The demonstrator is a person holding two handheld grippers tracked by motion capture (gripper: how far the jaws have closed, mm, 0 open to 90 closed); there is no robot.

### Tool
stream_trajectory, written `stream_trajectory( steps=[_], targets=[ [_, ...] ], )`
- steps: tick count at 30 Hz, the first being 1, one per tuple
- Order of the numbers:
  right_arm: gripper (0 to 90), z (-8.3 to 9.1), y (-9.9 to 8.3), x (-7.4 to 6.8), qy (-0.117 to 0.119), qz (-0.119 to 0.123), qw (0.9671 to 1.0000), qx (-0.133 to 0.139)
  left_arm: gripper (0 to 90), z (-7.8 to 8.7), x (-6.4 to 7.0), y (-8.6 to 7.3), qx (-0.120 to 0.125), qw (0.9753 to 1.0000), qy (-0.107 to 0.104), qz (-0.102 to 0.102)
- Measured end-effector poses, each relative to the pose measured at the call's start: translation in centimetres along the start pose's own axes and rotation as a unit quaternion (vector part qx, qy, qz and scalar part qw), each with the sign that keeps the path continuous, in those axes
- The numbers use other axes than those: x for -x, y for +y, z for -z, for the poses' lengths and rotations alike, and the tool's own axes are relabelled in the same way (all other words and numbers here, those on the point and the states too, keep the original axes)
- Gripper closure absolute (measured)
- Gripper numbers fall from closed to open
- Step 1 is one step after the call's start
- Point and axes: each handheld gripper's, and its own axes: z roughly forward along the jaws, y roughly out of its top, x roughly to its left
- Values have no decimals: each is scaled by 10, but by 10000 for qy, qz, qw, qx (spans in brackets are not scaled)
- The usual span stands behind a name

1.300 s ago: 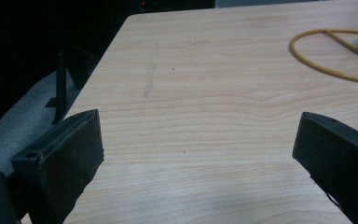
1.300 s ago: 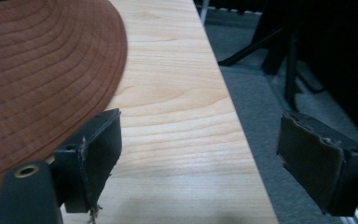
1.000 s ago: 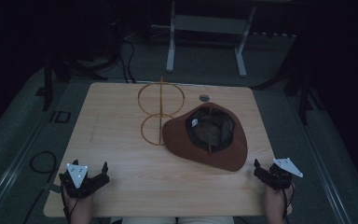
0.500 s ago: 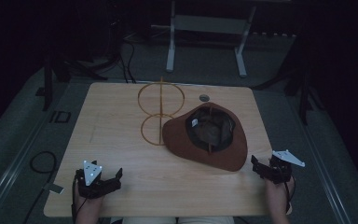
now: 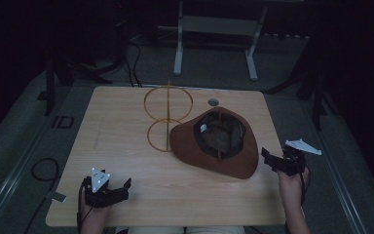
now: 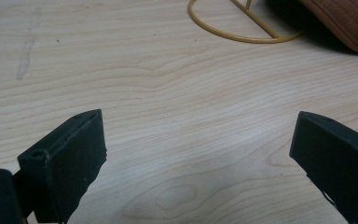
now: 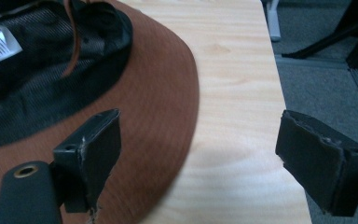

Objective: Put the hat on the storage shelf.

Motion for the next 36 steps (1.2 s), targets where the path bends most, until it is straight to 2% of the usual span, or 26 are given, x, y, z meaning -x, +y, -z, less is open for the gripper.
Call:
stream_trajectory(
  steps=[4,8,11,14,16,19,21,27,30,32,34,36],
  targets=[
    [134,-5,11,-4,106,45,9999,1,42,0,2,0,-36,9999,-27,-120],
    [132,-13,27,-12,315,137,9993,-130,42,0,5,0,-42,9996,-82,-270],
    [127,-22,35,-18,455,177,9984,-290,42,0,6,0,-50,9994,-104,-319],
    [118,-30,40,-28,440,264,9980,-368,42,0,8,0,-61,9993,-147,-343],
    [118,-35,42,-32,578,199,9974,-370,42,0,8,0,-73,9992,-175,-352],
    [118,-45,45,-39,518,235,9974,-434,42,0,9,0,-82,9991,-191,-374],
    [168,-51,48,-42,551,224,9968,-541,42,0,9,0,-78,9991,-177,-375],
    [167,-70,58,-51,479,318,9970,-509,43,0,9,0,-87,9989,-215,-397],
    [219,-82,61,-54,617,338,9957,-601,43,-1,9,-1,-109,9990,-236,-372],
    [216,-90,63,-56,564,365,9955,-667,43,-1,9,-1,-110,9990,-231,-376],
    [199,-102,63,-58,383,388,9955,-778,43,-1,9,-1,-117,9989,-243,-373],
    [200,-106,63,-58,364,388,9953,-811,43,0,9,0,-101,9990,-226,-364]
  ],
)
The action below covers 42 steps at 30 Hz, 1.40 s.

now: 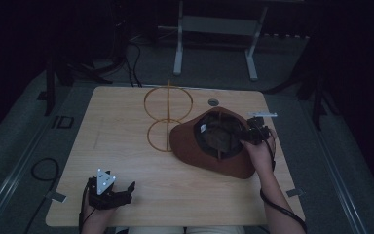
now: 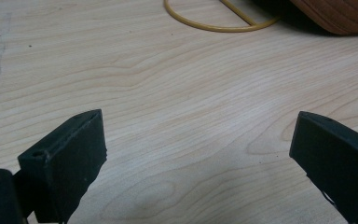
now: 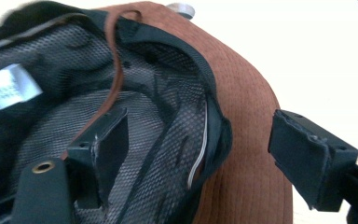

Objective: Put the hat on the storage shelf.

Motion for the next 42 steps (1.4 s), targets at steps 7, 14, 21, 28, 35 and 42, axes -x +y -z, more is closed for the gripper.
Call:
stream_trajectory(
  steps=[7,14,21,28,35,42],
  targets=[
    [223,-26,-4,-3,-317,63,9992,-237,44,-1,-1,0,-40,10000,-32,29],
    [330,-44,-8,-7,-488,13,9980,-391,45,-2,-1,-1,-99,9999,-53,32],
    [488,-50,-7,-14,-801,-39,9951,-586,50,-2,-1,-1,-95,9999,-50,36],
    [812,-42,-5,-10,-1099,-186,9930,-380,55,-2,-2,-1,-75,9999,17,83],
    [841,-14,-3,0,-706,-639,9954,146,55,-1,-2,0,-74,9999,10,95],
    [841,23,-6,8,-293,-923,9935,606,56,2,3,11,41,10000,53,25]
  ],
)
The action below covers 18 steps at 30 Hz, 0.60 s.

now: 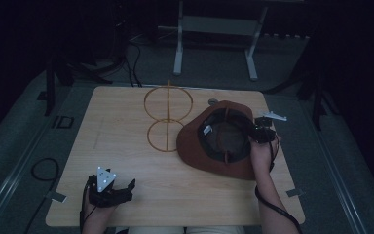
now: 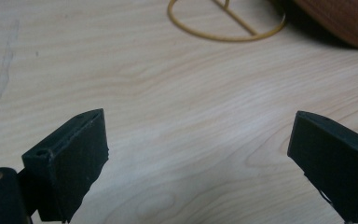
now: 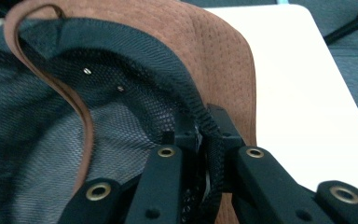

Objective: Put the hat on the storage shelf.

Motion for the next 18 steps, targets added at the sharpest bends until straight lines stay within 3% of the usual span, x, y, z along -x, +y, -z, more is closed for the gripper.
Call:
stream_trajectory(
  steps=[4,10,18],
  targets=[
    [842,18,-4,4,216,-66,9997,93,64,1,6,11,-33,9999,-96,-109],
    [841,41,-9,2,356,63,9991,212,64,-4,15,33,-89,9993,-257,-272],
    [842,54,-19,-3,531,112,9983,223,64,-11,33,62,-114,9976,-523,-447]
  ],
)
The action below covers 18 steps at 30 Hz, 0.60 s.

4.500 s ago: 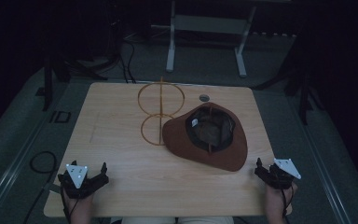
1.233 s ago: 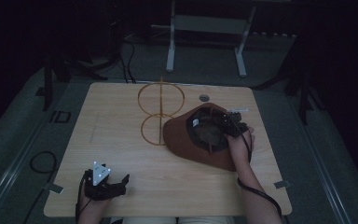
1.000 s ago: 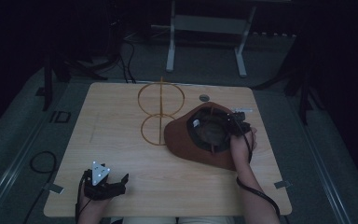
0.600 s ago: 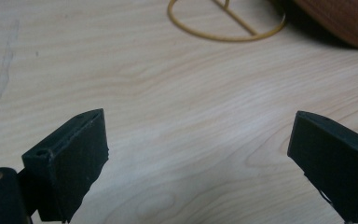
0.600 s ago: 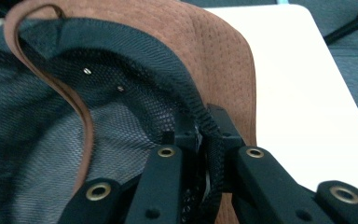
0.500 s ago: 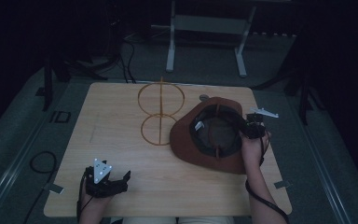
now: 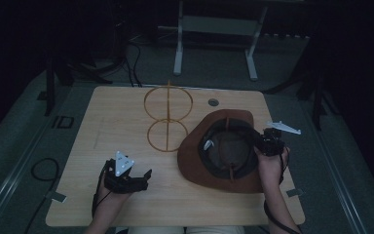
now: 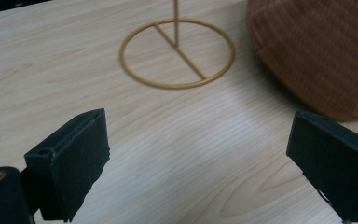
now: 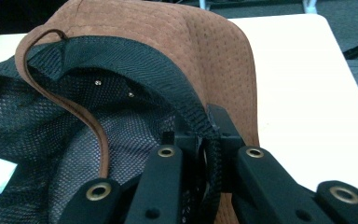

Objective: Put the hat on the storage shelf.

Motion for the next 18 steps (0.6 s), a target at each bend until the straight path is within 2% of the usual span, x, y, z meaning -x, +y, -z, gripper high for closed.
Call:
stream_trajectory(
  steps=[2,4,5,8,12,14,18],
  targets=[
    [841,4,-4,-2,40,50,10000,4,65,-1,4,7,-24,10000,-74,-30],
    [841,6,-6,-4,57,66,10000,-22,65,-2,9,19,-42,9997,-138,-182],
    [841,6,-7,-4,83,62,9999,-22,67,-2,9,19,-42,9997,-138,-182],
    [841,8,-8,-5,100,86,9999,-37,72,-3,13,32,-79,9993,-250,-282],
    [841,12,-8,-8,126,142,9998,2,72,-6,18,47,-52,9988,-378,-303],
    [841,13,-8,-9,133,144,9998,13,72,-9,22,54,-32,9983,-471,-337],
    [840,13,-8,-12,188,162,9997,-1,90,-19,32,67,-8,9976,-518,-464]
  ],
)
